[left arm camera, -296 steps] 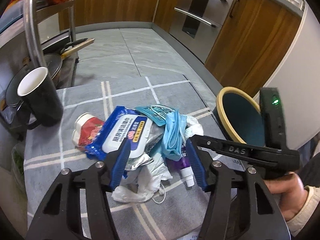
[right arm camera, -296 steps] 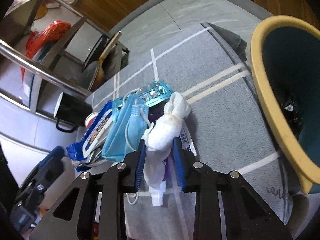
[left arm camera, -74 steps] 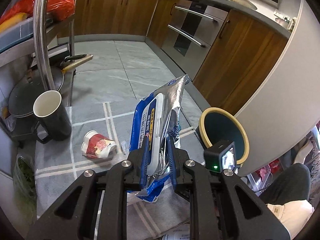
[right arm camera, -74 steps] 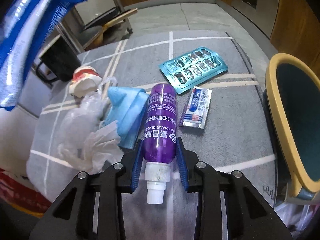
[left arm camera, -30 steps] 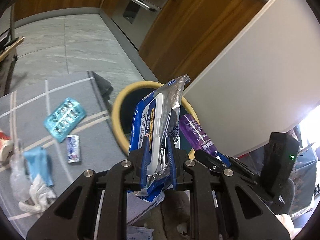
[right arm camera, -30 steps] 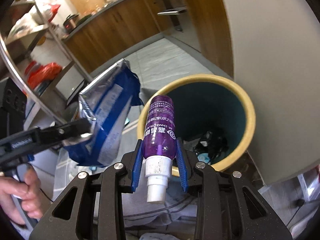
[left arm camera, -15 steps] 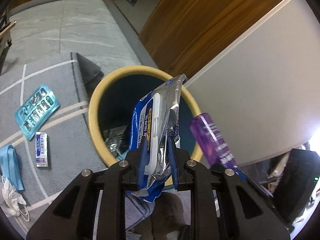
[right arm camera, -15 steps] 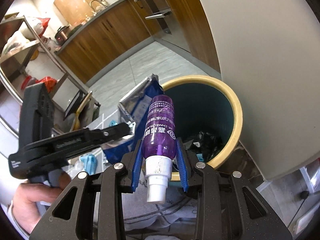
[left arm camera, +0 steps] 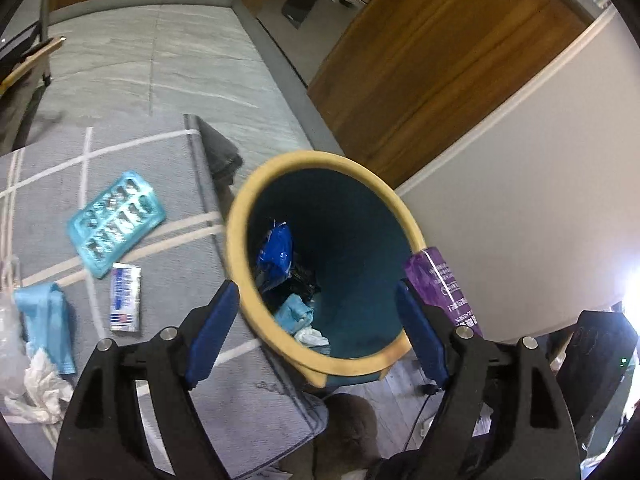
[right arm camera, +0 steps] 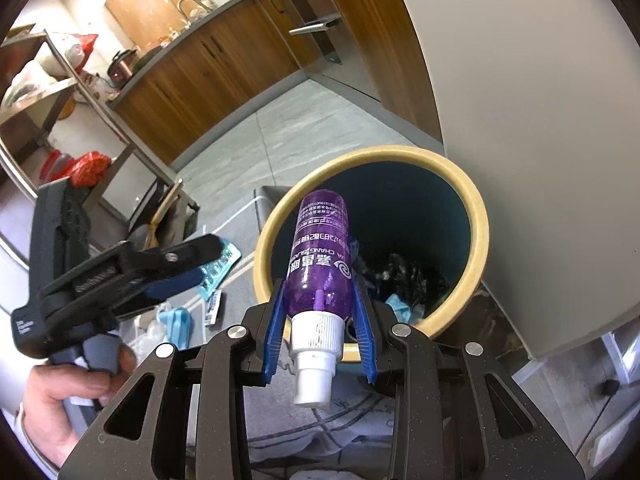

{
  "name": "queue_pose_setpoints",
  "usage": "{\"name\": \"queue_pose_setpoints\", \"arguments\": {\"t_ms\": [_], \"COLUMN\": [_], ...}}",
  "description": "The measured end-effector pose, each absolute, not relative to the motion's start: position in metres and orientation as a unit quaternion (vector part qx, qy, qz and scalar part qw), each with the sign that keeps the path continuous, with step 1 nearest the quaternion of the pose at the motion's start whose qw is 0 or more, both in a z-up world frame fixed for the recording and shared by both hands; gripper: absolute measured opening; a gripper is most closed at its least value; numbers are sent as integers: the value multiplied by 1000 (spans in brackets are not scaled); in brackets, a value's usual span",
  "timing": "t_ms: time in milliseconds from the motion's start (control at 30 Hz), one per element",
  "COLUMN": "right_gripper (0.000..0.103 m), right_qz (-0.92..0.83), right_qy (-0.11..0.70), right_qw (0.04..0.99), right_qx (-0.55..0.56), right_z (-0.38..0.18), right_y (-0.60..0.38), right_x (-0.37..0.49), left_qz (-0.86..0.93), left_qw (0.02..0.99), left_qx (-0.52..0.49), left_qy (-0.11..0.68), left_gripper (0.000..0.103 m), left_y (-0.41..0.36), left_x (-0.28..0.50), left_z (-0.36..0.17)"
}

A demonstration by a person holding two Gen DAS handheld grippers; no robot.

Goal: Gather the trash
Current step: 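Open both grippers to drop the packet and bottle into the bin, then move both grippers back over the trash on the cloth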

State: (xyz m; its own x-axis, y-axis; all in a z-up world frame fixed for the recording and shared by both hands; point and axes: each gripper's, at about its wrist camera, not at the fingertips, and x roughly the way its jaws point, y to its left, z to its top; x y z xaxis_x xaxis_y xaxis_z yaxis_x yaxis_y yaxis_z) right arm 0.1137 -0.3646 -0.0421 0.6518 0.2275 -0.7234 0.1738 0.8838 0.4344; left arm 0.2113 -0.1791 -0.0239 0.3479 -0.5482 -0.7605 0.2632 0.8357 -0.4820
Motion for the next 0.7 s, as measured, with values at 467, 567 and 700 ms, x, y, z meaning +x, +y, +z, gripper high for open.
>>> {"name": "queue_pose_setpoints", "arguments": {"t_ms": [467,567,700], "right_gripper": [34,39,44], "right_qz": [9,11,17], "right_qy": [472,473,465], "right_qw": [852,851,856], "right_qx": [226,227,224], "right_z": [-69,-70,-66], "right_y": [-346,-343,-339], "right_x": [145,148,147], "left_qz": [-182,-171,-160], "left_qw": [826,829,832], "left_qx": [-173,-171,-163], "left_qy": [505,504,506], "left_gripper": [82,82,82], "left_y": [-105,-95,-83], "left_x": [218,217,215], "left_z": [-18,-18,-19]}}
